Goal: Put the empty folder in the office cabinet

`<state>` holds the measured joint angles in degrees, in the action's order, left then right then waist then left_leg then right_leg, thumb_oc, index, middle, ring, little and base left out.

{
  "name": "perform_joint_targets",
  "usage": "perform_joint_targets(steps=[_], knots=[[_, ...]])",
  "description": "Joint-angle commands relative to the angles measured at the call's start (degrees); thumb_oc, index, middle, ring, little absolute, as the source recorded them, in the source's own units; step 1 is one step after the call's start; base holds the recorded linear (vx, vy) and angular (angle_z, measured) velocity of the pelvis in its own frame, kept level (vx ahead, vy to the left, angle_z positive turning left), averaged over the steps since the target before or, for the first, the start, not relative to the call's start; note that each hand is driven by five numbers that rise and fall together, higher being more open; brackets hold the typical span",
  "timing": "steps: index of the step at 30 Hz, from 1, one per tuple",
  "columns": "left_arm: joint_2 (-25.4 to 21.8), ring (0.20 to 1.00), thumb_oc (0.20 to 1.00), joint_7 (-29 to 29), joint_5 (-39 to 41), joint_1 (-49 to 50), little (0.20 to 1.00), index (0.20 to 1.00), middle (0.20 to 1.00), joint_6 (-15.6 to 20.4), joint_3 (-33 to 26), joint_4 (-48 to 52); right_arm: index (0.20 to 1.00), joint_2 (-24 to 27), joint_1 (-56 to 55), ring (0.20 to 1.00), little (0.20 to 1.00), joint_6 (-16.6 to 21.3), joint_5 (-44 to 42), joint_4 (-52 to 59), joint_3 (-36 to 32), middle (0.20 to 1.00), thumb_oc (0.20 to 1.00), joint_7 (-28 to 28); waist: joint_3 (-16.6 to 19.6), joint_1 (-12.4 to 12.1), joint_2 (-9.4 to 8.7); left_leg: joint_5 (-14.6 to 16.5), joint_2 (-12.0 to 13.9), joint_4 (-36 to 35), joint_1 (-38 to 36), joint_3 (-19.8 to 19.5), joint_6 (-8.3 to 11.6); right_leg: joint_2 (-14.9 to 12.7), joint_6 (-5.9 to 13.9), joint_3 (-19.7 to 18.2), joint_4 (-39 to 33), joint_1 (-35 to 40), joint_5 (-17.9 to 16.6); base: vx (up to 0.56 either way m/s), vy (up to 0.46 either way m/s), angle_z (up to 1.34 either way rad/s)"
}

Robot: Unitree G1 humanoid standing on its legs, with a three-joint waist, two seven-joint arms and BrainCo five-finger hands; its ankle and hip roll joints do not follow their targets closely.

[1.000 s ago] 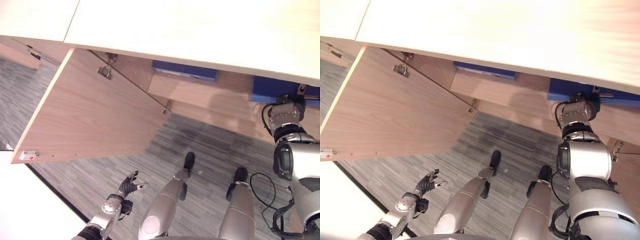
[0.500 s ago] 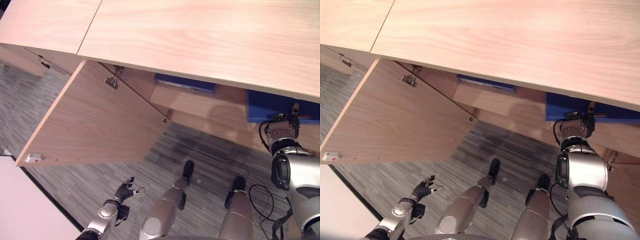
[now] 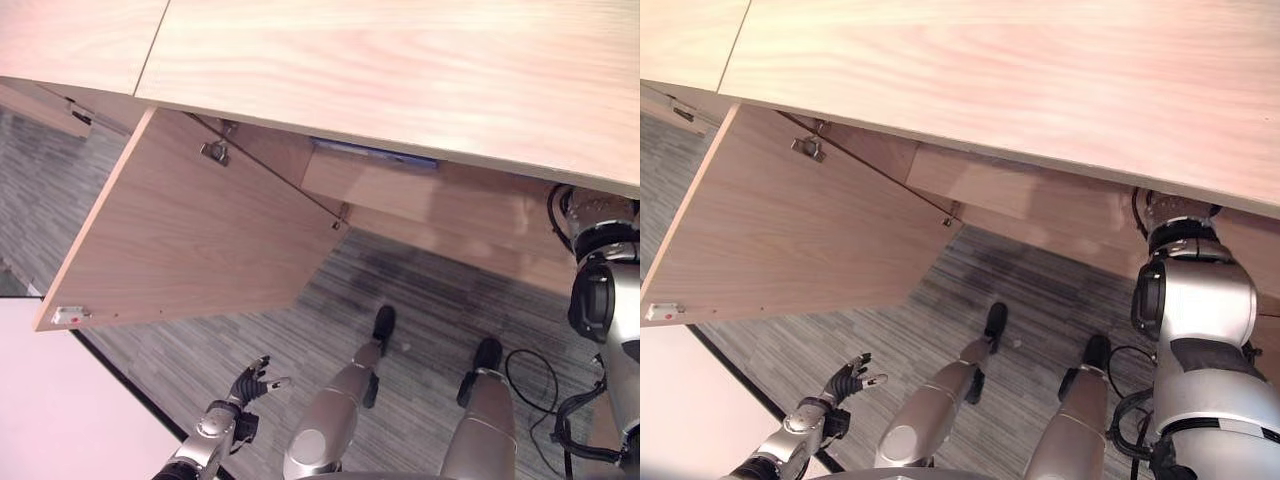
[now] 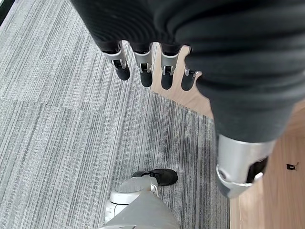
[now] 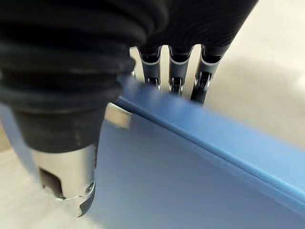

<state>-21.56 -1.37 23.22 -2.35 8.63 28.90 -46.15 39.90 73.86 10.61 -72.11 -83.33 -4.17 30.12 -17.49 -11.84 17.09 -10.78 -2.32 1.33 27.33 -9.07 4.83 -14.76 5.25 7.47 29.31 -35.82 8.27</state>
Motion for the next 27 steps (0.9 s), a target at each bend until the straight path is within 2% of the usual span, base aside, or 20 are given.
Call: perform_joint_targets(steps=[1,15,23,26,27], knots=[[-1.26,1.0,1.0,0.55,-1.29,-2.77,1.0,1.0,1.0,-0.26,-1.11,-3.37,1.0,4.38,3.59,1.0,1.0,1.6,3.77,2.3,3.28,1.0,1.0,-1.9,-1.25,-1.5,-0.67,5.09,3.07,-1.44,-0.32,-0.68,3.45,-2.28,5.05,-1.24,-6.03,7.15,1.37,0.03,-0.011,0.06],[-0.42,1.0,1.0,0.61,-1.33,-3.7,1.0,1.0,1.0,-0.71,-1.05,-4.27,1.0,0.07,1.32,1.0,1.0,1.3,3.84,2.92,2.5,1.0,1.0,-2.6,-0.04,-1.71,-2.02,5.84,3.2,-1.21,-1.87,-1.25,3.4,-2.38,5.16,-0.38,-6.92,9.57,1.18,0.0,-0.001,0.01],[0.2,1.0,1.0,0.56,-1.59,-3.97,1.0,1.0,1.0,-1.1,-2.74,-6.57,1.0,-3.69,-6.37,1.0,1.0,1.18,2.27,3.48,-1.75,1.0,1.0,-4.67,0.23,-1.56,-3.14,6.15,3.39,-1.1,-2.77,-1.85,3.34,-2.35,5.22,0.5,-7.47,11.22,0.87,0.0,-0.009,0.03],[0.54,1.0,1.0,0.92,-2.07,-3.94,1.0,1.0,1.0,-1.32,-3.75,-7.21,1.0,-6.88,-12.55,1.0,1.0,1.83,0.14,3.56,-5.22,1.0,1.0,-5.81,0.57,-1.26,-3.81,5.88,3.74,-1.28,-3.3,-2.02,3.27,-2.23,5.36,0.97,-8.7,12.2,-0.27,0.01,-0.002,0.04],[0.53,1.0,1.0,1.01,-1.94,-3.77,1.0,1.0,1.0,-1.32,-3.86,-7.48,1.0,-8.31,-14.48,1.0,1.0,2.06,-0.62,3.79,-6.08,1.0,1.0,-6.14,0.76,-1.16,-4.32,6.41,3.79,-1.45,-3.99,-2.05,3.3,-2.31,5.37,1.14,-8.88,12.92,0.29,0.0,0.0,0.0]])
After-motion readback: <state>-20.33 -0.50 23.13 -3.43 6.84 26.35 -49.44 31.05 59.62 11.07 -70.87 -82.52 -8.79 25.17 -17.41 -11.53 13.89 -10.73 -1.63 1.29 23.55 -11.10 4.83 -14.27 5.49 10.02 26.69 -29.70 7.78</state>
